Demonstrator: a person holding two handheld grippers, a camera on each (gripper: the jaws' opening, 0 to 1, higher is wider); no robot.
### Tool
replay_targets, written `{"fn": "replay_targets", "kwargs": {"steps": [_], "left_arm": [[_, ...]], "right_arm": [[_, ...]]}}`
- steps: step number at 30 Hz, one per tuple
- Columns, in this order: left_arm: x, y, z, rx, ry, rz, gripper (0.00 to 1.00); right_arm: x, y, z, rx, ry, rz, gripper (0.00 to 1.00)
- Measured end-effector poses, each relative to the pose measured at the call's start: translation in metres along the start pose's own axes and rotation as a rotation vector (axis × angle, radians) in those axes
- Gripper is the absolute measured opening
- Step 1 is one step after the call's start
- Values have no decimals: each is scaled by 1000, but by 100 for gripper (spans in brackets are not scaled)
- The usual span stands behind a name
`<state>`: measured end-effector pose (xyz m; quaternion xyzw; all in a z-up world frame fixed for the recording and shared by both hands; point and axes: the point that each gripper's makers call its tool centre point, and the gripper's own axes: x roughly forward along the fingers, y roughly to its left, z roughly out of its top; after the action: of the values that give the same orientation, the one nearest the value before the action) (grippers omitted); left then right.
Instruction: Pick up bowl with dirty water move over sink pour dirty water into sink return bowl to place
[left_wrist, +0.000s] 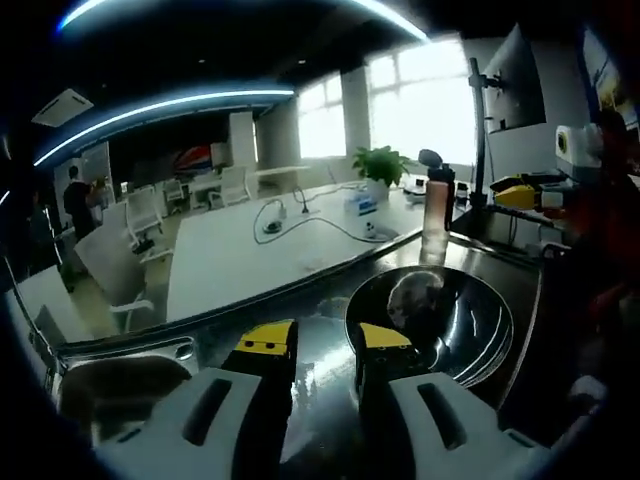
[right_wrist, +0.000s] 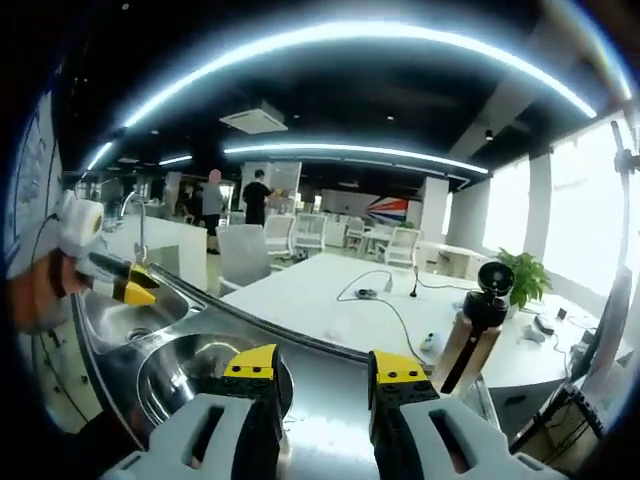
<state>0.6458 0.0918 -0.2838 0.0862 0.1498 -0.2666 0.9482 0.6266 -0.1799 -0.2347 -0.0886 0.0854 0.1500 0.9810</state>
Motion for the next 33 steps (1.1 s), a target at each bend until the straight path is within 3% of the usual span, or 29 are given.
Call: {"fn": "replay_targets", "kwargs": {"steps": [13, 16, 22, 26, 33], "left_arm": [[18, -12, -7, 21, 115, -59, 25], [24, -17, -15, 28, 177, -93, 27], [35, -25, -23, 11, 248, -134, 30], [42, -23, -24, -7, 267, -128, 30], [47, -23, -29, -25, 305, -134, 30]], "right_arm": [[18, 7, -18, -23, 163, 46, 28], [23, 9, -24, -25, 204, 53, 28], [33, 17, -37, -22, 303, 86, 28], [40, 23, -47, -48, 367, 106, 28], [47, 28, -56, -50, 419, 123, 28]]}}
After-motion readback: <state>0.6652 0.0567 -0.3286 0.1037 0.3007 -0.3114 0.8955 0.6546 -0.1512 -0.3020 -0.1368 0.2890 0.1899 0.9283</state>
